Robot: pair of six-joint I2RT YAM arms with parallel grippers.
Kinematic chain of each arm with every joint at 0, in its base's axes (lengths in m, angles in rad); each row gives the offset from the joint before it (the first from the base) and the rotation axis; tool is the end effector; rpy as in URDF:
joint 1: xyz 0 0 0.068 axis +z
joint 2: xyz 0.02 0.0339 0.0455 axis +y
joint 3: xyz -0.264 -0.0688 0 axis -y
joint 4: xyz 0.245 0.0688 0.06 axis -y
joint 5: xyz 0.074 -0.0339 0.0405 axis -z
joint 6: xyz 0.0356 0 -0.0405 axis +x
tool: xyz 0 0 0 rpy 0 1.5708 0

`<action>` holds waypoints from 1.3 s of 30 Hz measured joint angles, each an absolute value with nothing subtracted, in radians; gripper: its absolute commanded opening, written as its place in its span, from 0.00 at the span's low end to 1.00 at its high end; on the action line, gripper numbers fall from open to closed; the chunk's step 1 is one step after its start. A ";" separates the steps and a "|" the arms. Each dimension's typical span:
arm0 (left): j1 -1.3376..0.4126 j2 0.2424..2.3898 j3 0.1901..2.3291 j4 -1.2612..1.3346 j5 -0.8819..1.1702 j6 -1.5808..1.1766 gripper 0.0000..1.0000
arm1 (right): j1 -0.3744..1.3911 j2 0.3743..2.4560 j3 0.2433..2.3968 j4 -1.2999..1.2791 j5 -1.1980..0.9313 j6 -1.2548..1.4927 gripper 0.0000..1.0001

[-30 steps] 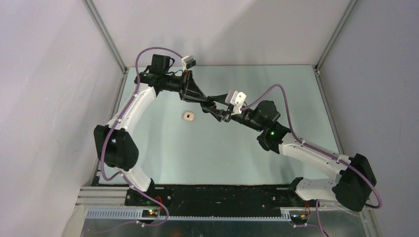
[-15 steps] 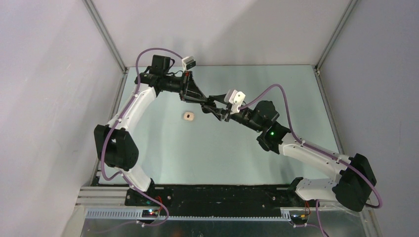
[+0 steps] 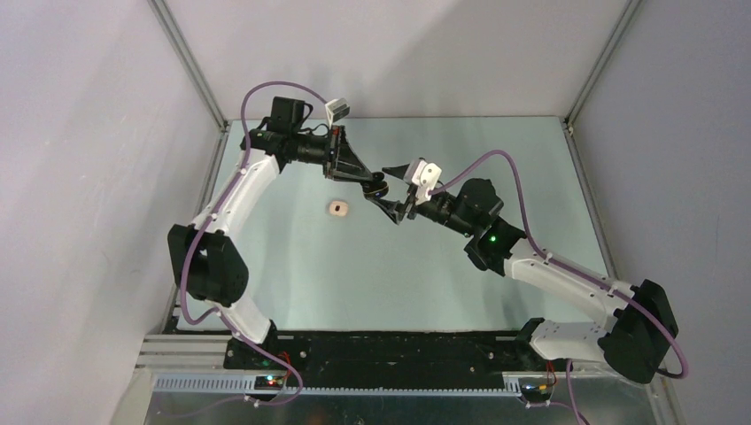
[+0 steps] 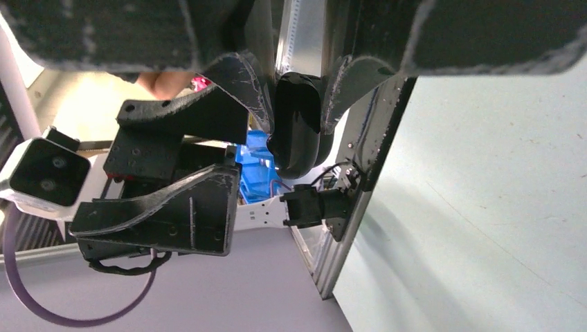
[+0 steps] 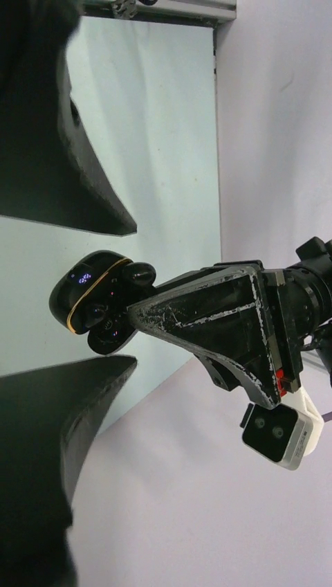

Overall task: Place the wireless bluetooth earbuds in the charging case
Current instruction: Place the earbud in the charging case, then place the charging case at the center of the board.

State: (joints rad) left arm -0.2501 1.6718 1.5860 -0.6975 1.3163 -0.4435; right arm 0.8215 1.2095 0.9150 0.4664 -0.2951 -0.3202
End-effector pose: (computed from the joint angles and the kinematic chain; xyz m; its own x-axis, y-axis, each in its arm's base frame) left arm 0.3351 -0.1212 0.3564 -0.9294 0.1259 -0.3470 0.3631 0.1420 -0.9209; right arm 0.1866 0.2157 0.3652 0.3925 -0.0202 -0.9195 -0.8135 0.4588 -0.3573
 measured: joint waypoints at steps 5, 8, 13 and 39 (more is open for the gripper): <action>-0.250 1.666 1.586 -0.697 1.266 -0.414 0.00 | 0.821 1.208 0.915 0.463 -0.316 -0.324 0.95; -0.249 1.659 1.586 -0.698 1.232 -0.387 0.00 | 0.821 1.208 0.917 0.461 -0.314 -0.314 0.99; -0.248 1.624 1.582 -0.698 1.186 -0.329 0.00 | 0.818 1.222 0.960 0.436 -0.297 -0.275 0.99; -0.249 1.526 1.500 -0.697 1.156 -0.196 0.00 | 0.770 1.306 1.026 0.332 -0.271 -0.177 0.97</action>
State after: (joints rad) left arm -0.2493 1.5265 1.4998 -0.6968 1.1557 -0.1959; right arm 0.7704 1.3064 1.0260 0.3325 -0.2710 -0.1768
